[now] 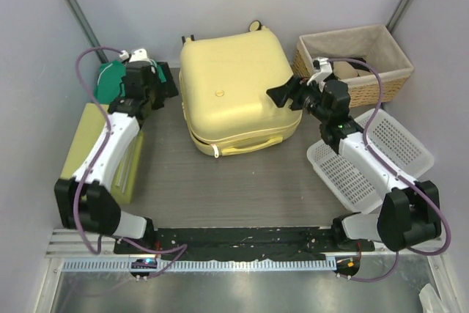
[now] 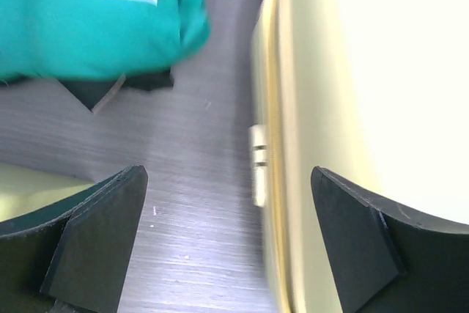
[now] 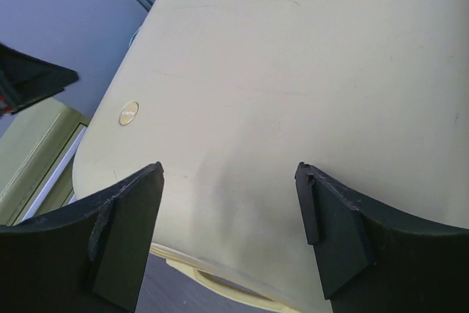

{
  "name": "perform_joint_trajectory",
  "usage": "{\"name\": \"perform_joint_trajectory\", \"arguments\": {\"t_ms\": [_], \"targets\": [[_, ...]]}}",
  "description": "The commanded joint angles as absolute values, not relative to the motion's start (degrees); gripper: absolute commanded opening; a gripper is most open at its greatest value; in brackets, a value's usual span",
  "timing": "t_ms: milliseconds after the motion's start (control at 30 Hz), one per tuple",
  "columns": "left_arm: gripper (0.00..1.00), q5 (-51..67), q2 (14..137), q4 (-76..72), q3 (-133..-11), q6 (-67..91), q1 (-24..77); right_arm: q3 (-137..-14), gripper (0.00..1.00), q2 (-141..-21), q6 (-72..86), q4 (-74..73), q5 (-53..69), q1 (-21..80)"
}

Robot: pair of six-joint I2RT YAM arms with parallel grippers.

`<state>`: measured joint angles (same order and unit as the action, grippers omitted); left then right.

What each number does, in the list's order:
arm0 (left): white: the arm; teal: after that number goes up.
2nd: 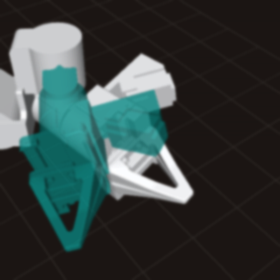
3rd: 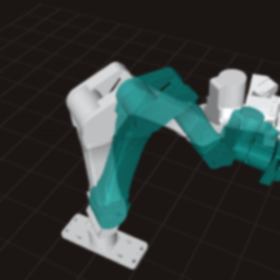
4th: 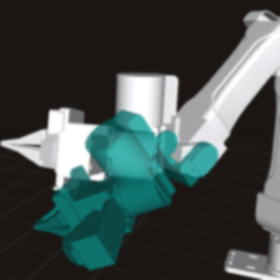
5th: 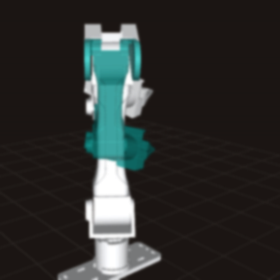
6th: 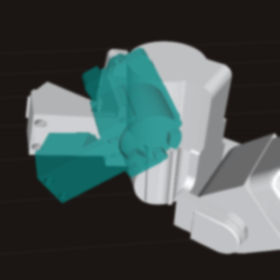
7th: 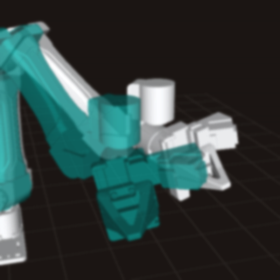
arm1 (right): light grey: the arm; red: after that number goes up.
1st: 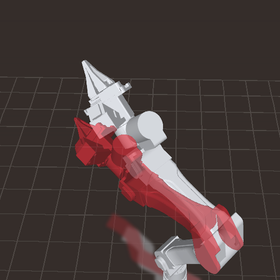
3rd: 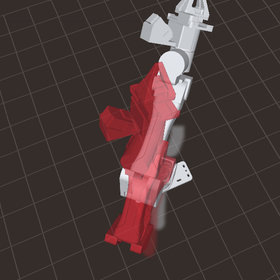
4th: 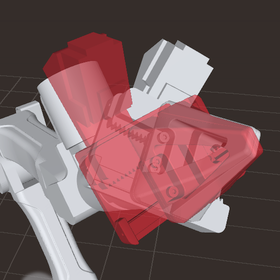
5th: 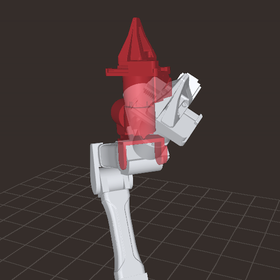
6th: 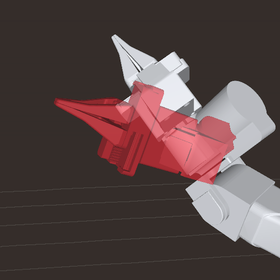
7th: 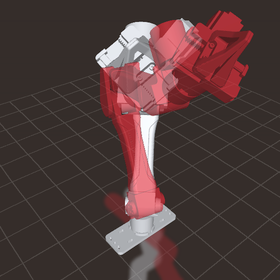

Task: Open, take out, and arrange the luggage
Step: Unzip the luggage at the center of the board.

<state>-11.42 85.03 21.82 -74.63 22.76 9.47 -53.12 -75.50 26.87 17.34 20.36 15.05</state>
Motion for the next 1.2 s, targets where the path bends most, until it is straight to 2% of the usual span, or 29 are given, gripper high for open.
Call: {"name": "perform_joint_trajectory", "arguments": {"t_ms": [0,167,267,467,567,700,900,1167], "targets": [[1.0,-11.52,74.46,21.44,-70.06,24.78,10.1,-51.94,0.82,-69.28,26.02,4.23,14.6,14.85],[0.96,-5.73,62.78,21.62,-59.79,25.66,14.23,-48.18,0.81,-61.62,26.28,1.41,13.1,14.85],[0.93,-1.33,58.38,21.01,-55.03,26.62,20.02,-45.97,0.8,-57.75,26.89,0.35,12.75,14.85],[0.91,-0.97,55.89,16.09,-47.12,27.51,38.11,-41.49,0.75,-53.97,28.39,-3.08,12.39,14.77],[0.91,-2.1,57.47,15.21,-45.88,28.82,41.21,-40.26,0.74,-52.39,28.92,-3.6,12.31,14.85],[0.88,-8.69,59.67,16.52,-45.35,33.74,41.4,-39.73,0.73,-51.07,29.09,-4.92,12.3,14.77],[0.86,-11.25,61.34,13.98,-43.51,36.12,41.49,-38.15,0.73,-50.45,29.71,-4.57,12.75,14.85],[0.73,-11.25,66.0,9.77,-42.37,38.4,41.48,-37.44,0.73,-50.71,29.97,-3.78,13.27,14.94]]}}
